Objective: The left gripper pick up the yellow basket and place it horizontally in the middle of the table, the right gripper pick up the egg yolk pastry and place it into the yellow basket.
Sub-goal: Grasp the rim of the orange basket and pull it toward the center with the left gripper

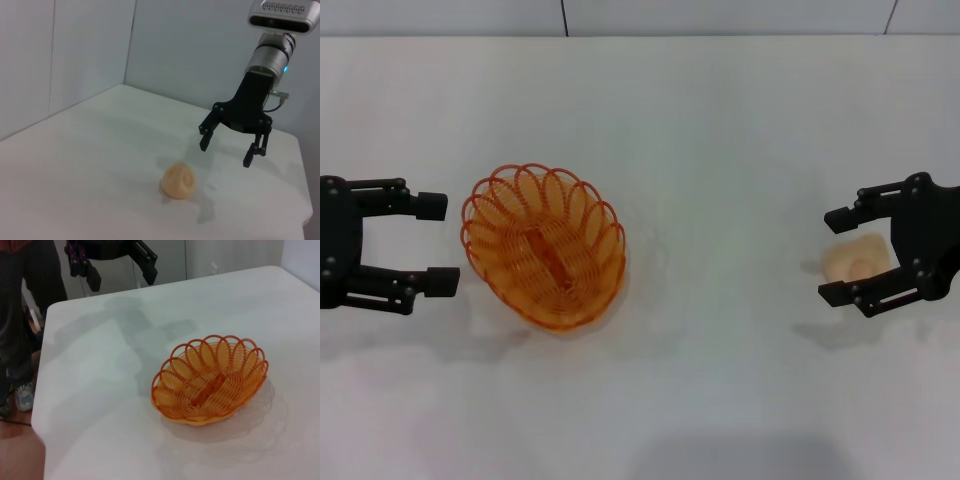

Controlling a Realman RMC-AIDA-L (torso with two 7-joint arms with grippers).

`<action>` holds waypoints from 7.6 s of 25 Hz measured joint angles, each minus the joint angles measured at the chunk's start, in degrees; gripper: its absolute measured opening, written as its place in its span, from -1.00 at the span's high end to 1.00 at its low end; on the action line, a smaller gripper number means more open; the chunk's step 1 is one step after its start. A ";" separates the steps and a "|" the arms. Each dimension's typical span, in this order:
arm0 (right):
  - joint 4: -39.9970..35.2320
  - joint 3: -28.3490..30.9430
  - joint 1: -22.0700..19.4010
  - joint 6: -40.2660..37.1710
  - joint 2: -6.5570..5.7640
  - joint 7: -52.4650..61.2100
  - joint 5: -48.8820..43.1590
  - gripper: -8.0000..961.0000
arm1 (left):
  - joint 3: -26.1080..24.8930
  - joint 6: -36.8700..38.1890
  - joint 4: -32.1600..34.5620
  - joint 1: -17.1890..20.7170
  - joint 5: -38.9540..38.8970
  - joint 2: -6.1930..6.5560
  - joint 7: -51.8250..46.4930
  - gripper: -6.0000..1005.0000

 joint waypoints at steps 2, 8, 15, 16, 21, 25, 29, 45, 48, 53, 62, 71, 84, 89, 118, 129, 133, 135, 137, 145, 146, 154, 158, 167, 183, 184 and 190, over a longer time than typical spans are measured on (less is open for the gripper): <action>0.00 -0.01 -0.01 0.00 0.01 0.01 0.00 -0.70 | 0.00 -0.01 0.01 -0.01 -0.04 0.00 -0.02 -0.77; 0.02 -0.03 -0.02 -0.01 0.03 0.02 0.00 -0.70 | -0.03 -0.05 0.02 -0.05 -0.10 0.00 0.00 -0.77; 0.27 0.06 -0.02 0.29 0.05 -0.06 0.00 -0.70 | -0.25 -0.24 -0.06 -0.15 -0.14 0.00 -0.17 -0.77; 0.28 0.05 -0.02 0.35 0.06 -0.05 0.00 -0.70 | -0.30 -0.35 -0.09 -0.18 -0.14 0.00 -0.24 -0.77; 0.36 0.28 0.03 0.52 0.10 -0.06 0.03 -0.70 | -0.37 -0.64 -0.06 -0.79 0.40 0.36 -0.39 -0.77; 0.47 0.26 0.04 1.29 0.14 0.03 0.20 -0.70 | -0.53 -0.96 -0.03 -1.74 1.79 1.00 -0.63 -0.77; 0.61 0.30 0.06 1.81 0.21 0.39 0.53 -0.70 | -2.35 -1.89 -0.03 -3.93 6.29 2.32 -1.86 -0.77; 0.93 -1.70 -0.02 6.22 0.46 1.41 3.31 -0.70 | -7.37 -6.70 0.14 -15.31 32.45 5.77 -3.72 -0.77; 0.93 -1.60 0.04 6.42 0.47 1.44 3.58 -0.70 | -7.51 -9.08 0.14 -16.56 35.16 5.93 -3.88 -0.77; 0.93 -1.33 0.39 6.73 0.47 1.59 3.70 -0.70 | -7.16 -14.87 -0.34 -17.69 37.01 5.47 -3.86 -0.77; 0.30 -1.15 0.89 7.29 0.27 2.77 3.89 -0.70 | -3.23 -23.52 -1.82 -19.08 39.07 0.96 -3.59 -0.77; 0.15 -0.28 1.57 6.91 0.01 2.77 3.89 -0.70 | 0.03 -29.85 -6.70 -20.45 36.51 -2.06 -3.28 -0.77; -0.05 -0.29 1.91 6.60 -0.06 2.78 3.86 -0.70 | 3.33 -34.07 -12.22 -20.62 34.57 -3.98 -2.96 -0.76; -0.05 -0.30 1.82 6.52 -0.03 2.78 3.86 -0.70 | 5.12 -35.13 -13.62 -20.71 35.15 -3.97 -2.86 -0.76; -0.26 -0.57 1.90 6.55 0.19 3.55 4.31 -0.70 | 8.00 -41.06 -17.52 -21.62 36.26 -6.32 -1.18 -0.76; -0.66 -0.54 1.77 6.20 0.12 3.76 4.31 -0.70 | 7.72 -41.88 -18.36 -21.34 35.84 -6.51 -1.09 -0.64; -0.66 -0.54 1.86 6.15 0.11 4.22 4.31 -0.70 | 7.76 -42.48 -18.47 -21.14 35.50 -6.50 -1.01 -0.39; -0.67 -0.57 1.91 6.15 0.11 4.32 4.30 -0.70 | 7.86 -42.66 -18.52 -20.94 35.44 -6.50 -0.96 -0.30; -0.82 -0.55 1.91 6.14 0.11 4.33 4.31 -0.70 | 7.86 -42.83 -18.53 -20.83 35.43 -6.50 -0.93 -0.25; -1.17 -0.62 1.92 6.14 0.11 4.36 4.30 -0.70 | 7.86 -43.12 -18.99 -20.69 34.85 -6.57 -0.13 -0.22; -1.17 -0.65 1.92 6.14 0.11 4.36 4.31 -0.70 | 7.86 -43.18 -19.05 -20.67 34.79 -6.59 -0.06 -0.22; -1.28 -0.66 1.92 6.15 0.11 4.40 4.30 -0.70 | 7.94 -44.54 -20.73 -20.88 34.62 -6.81 0.39 -0.19; -1.48 -0.64 1.96 6.15 0.12 4.44 4.30 -0.70 | 7.84 -44.70 -20.79 -20.73 34.24 -6.94 0.67 -0.18; -1.96 -0.73 2.52 6.15 0.12 5.07 4.28 -0.70 | 7.89 -47.28 -21.68 -20.73 33.73 -7.16 0.44 0.11; -2.50 -0.74 2.80 6.15 0.12 5.24 4.29 -0.70 | 7.67 -48.09 -22.22 -21.26 32.85 -6.76 -0.05 0.48; -2.51 -0.73 2.80 6.15 0.11 5.24 4.30 -0.70 | 7.67 -48.03 -22.18 -21.28 32.57 -6.74 -0.06 0.48; -2.58 -0.64 2.79 6.25 0.11 5.30 4.30 -0.70 | 7.82 -47.69 -22.02 -21.40 32.08 -6.71 -0.25 0.52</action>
